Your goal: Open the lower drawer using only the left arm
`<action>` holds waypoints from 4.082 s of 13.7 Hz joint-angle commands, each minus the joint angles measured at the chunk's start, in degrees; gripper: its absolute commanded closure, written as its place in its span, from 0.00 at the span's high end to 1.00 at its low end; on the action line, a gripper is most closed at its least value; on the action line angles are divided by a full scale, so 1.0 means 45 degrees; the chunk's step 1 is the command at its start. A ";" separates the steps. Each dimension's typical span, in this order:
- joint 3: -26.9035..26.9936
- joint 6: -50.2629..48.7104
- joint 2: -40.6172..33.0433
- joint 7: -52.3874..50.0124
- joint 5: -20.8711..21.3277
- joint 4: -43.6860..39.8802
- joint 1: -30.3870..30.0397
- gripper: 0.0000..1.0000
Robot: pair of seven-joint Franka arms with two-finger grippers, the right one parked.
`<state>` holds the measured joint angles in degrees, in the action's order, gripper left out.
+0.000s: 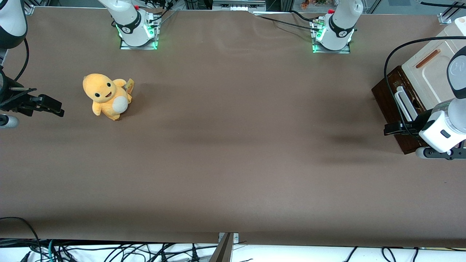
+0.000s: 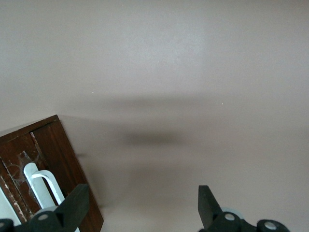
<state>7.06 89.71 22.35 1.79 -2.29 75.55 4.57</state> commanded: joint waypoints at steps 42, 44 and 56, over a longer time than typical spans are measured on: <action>-0.0045 -0.2142 -0.0005 -0.2874 0.4434 0.0769 0.1211 1.00; -0.0045 -0.2143 0.0073 -0.3402 0.4609 0.0984 0.1211 1.00; -0.0123 -0.1735 0.1323 -0.8790 0.8357 0.3306 0.2655 1.00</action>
<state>6.33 80.72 28.68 -33.46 31.61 87.45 15.42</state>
